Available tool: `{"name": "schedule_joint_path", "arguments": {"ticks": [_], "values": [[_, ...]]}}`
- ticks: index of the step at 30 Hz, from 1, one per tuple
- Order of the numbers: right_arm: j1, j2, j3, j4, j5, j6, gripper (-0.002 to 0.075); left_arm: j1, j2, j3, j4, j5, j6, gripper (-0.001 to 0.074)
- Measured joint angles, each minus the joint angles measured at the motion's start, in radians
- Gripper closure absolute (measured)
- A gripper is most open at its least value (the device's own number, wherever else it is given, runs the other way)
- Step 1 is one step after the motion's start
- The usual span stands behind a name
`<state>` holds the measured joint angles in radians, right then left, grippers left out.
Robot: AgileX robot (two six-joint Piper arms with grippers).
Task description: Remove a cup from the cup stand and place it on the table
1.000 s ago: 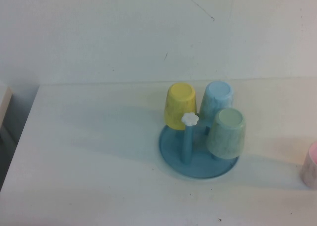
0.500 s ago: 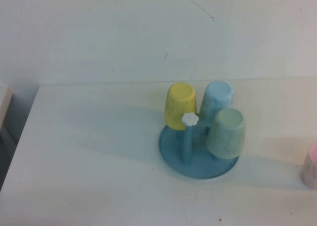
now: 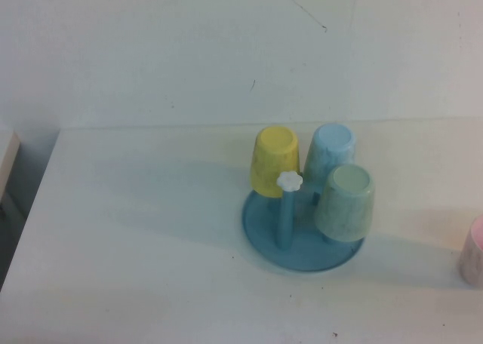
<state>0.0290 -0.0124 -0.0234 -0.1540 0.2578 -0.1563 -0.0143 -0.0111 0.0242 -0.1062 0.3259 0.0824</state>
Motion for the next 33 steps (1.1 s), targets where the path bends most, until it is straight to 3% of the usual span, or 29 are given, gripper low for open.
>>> {"name": "schedule_joint_path", "arguments": {"ticks": [4, 9, 17, 22, 33], "values": [[0.000, 0.000, -0.176, 0.011, -0.020, 0.061, 0.0728, 0.000, 0.000, 0.000, 0.000, 0.000, 0.000, 0.0738], [0.000, 0.078, -0.407, 0.015, 0.151, 0.091, 0.0728, 0.000, 0.000, 0.000, 0.000, 0.000, 0.000, 0.0738], [0.000, 0.249, -0.458, 0.018, 0.302, 0.079, 0.0728, 0.000, 0.000, 0.000, 0.000, 0.000, 0.000, 0.0738], [0.000, 0.381, -0.525, 0.096, 0.381, -0.072, 0.0728, 0.000, 0.000, 0.000, 0.000, 0.000, 0.000, 0.0738], [0.000, 0.888, -0.872, 0.411, 0.708, -0.354, 0.0722, 0.000, 0.000, 0.000, 0.000, 0.000, 0.000, 0.0738]]}}
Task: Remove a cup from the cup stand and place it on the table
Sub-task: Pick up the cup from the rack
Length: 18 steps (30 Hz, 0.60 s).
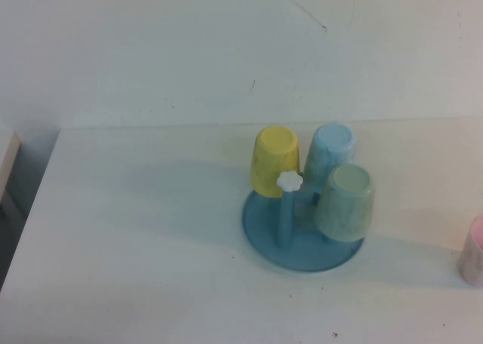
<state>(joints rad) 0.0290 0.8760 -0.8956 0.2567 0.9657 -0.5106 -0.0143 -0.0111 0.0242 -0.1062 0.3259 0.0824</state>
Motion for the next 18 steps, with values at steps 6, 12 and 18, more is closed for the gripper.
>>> {"name": "schedule_joint_path", "arguments": {"ticks": [6, 12, 18], "values": [[0.067, 0.243, -0.169, 0.094, 0.145, -0.092, 0.0666, 0.000, 0.000, 0.000, 0.000, 0.000, 0.000, 0.0738], [0.170, 0.464, -0.316, 0.083, 0.225, -0.128, 0.0624, 0.000, 0.000, 0.000, 0.000, 0.000, 0.000, 0.0738], [0.245, 0.645, -0.458, 0.040, 0.255, -0.171, 0.0546, 0.000, 0.000, 0.000, 0.000, 0.000, 0.000, 0.0738]]}}
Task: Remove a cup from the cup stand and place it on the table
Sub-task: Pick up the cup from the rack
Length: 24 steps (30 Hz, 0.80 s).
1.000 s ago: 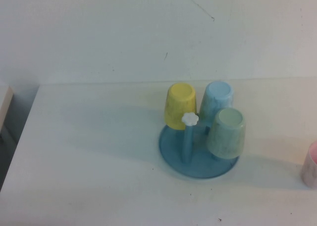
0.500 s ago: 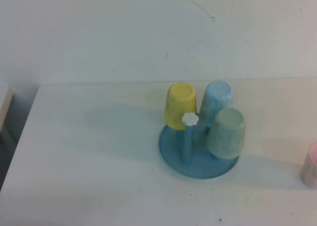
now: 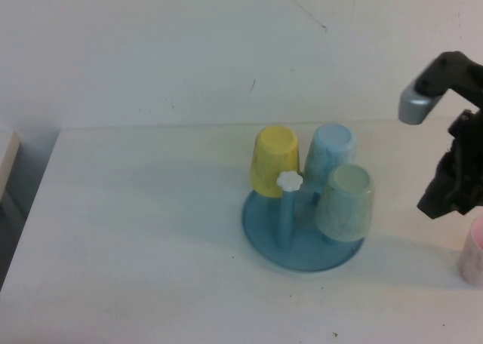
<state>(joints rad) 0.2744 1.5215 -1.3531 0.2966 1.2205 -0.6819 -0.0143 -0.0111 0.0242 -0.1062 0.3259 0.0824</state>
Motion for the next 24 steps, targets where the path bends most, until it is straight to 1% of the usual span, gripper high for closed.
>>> {"name": "schedule_joint_path", "arguments": {"ticks": [5, 8, 11, 13, 16, 19, 24], "values": [[0.057, 0.113, -0.125, -0.069, 0.004, -0.032, 0.0461, 0.000, 0.000, 0.000, 0.000, 0.000, 0.000, 0.0738], [0.087, 0.167, -0.193, -0.112, 0.004, -0.036, 0.0393, 0.000, 0.000, 0.000, 0.000, 0.000, 0.000, 0.0738], [0.116, 0.214, -0.250, -0.125, 0.004, -0.036, 0.0289, 0.000, 0.000, 0.000, 0.000, 0.000, 0.000, 0.0738], [0.135, 0.242, -0.284, -0.131, 0.006, -0.036, 0.0195, 0.000, 0.000, 0.000, 0.000, 0.000, 0.000, 0.0738], [0.161, 0.279, -0.320, -0.156, 0.007, -0.036, 0.0090, 0.000, 0.000, 0.000, 0.000, 0.000, 0.000, 0.0738], [0.179, 0.314, -0.349, -0.189, 0.007, -0.023, 0.0050, 0.000, 0.000, 0.000, 0.000, 0.000, 0.000, 0.0738], [0.184, 0.377, -0.385, -0.218, 0.007, 0.004, 0.0037, 0.000, 0.000, 0.000, 0.000, 0.000, 0.000, 0.0738]]}}
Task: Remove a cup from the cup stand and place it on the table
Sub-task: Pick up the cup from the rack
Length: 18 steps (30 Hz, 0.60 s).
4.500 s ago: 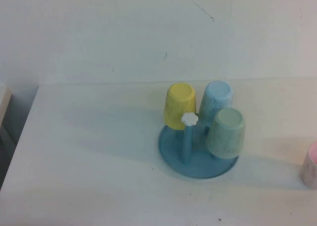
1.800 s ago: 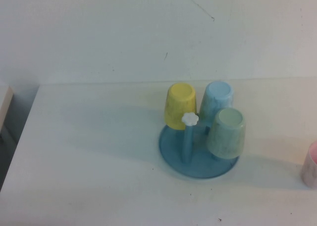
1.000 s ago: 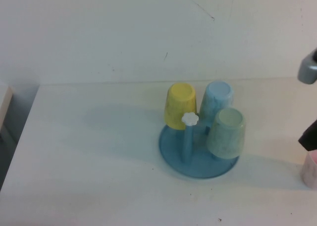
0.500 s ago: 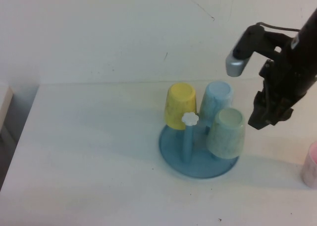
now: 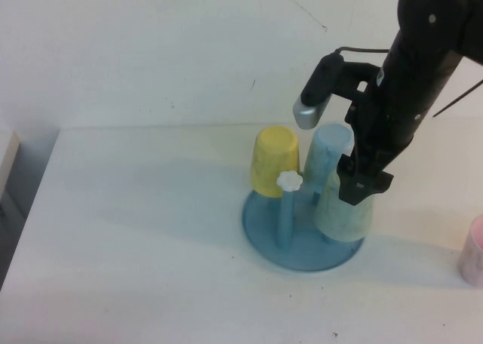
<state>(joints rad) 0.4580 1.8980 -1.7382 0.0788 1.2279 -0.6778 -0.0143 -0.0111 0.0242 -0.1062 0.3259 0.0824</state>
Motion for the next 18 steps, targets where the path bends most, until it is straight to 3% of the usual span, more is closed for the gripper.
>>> {"name": "schedule_joint_path", "arguments": {"ticks": [18], "values": [[0.000, 0.149, -0.038, -0.013, -0.001, 0.027, 0.0055, 0.000, 0.000, 0.000, 0.000, 0.000, 0.000, 0.0738]]}}
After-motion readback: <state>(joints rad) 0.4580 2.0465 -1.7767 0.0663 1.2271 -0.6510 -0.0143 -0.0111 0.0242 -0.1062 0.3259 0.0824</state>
